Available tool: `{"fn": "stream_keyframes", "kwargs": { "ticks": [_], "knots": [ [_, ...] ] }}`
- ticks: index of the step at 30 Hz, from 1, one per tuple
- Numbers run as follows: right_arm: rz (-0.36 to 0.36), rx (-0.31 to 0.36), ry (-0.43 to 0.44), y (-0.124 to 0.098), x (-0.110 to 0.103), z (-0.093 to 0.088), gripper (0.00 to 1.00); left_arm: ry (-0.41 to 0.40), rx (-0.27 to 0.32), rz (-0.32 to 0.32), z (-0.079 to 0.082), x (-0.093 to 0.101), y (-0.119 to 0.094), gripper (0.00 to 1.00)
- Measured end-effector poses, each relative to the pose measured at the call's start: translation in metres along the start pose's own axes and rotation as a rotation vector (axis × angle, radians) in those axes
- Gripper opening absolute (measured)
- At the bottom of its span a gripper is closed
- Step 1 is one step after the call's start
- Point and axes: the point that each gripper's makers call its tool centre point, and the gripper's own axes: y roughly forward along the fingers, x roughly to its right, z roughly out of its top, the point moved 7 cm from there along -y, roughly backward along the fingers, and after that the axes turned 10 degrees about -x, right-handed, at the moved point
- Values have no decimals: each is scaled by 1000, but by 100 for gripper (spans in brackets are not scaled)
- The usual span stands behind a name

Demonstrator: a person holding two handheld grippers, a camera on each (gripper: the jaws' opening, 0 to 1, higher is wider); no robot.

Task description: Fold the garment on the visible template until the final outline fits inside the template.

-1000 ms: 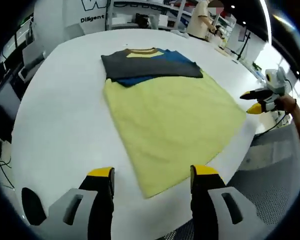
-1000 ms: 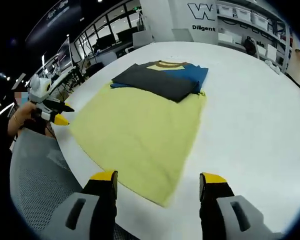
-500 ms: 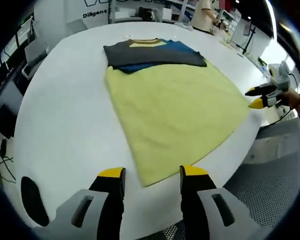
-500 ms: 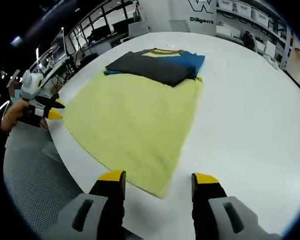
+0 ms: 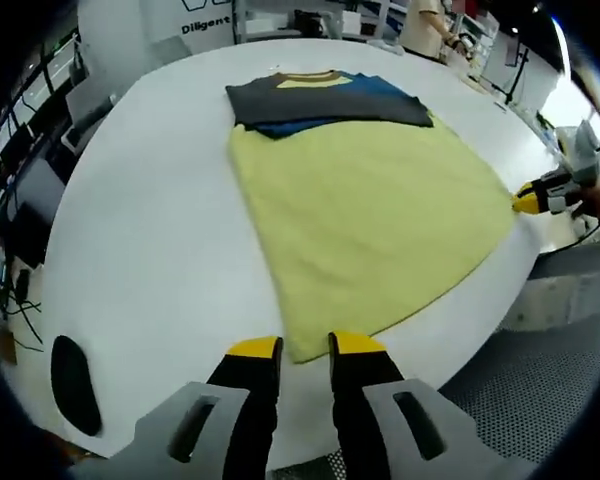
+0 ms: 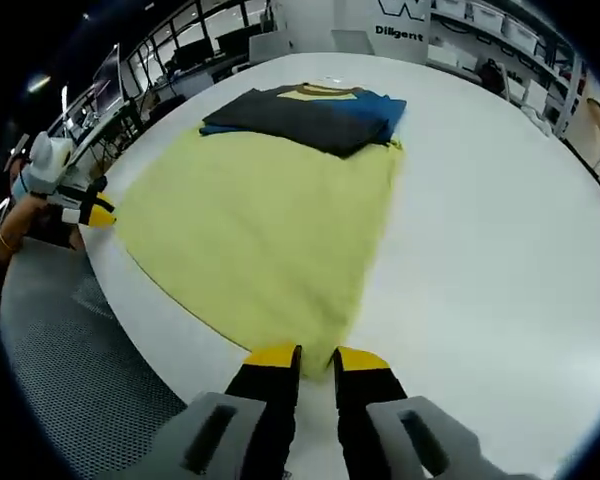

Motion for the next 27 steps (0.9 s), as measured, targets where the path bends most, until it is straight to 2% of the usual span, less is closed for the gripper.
{"fn": "stream_keyframes", "kwargs": {
  "ticks": [5, 11, 17, 22, 25, 27],
  "knots": [
    [-2, -3, 17, 1, 4, 0, 0, -11, 3, -3, 0, -3, 1, 10],
    [23, 9, 49, 1, 6, -1, 0, 21, -9, 14, -1, -4, 2, 4],
    [26, 9, 38, 0, 4, -2, 0, 51, -20, 11, -1, -2, 2, 2],
    [22, -10, 21, -1, 3, -3, 0, 47, -43, 2, -3, -1, 1, 2],
    [24, -27, 27, -2, 3, -4, 0, 99, -69, 9, -6, 3, 0, 2],
    [27, -40, 12, -3, 2, -5, 0, 107, -75, 16, -6, 4, -1, 2]
  ]
}}
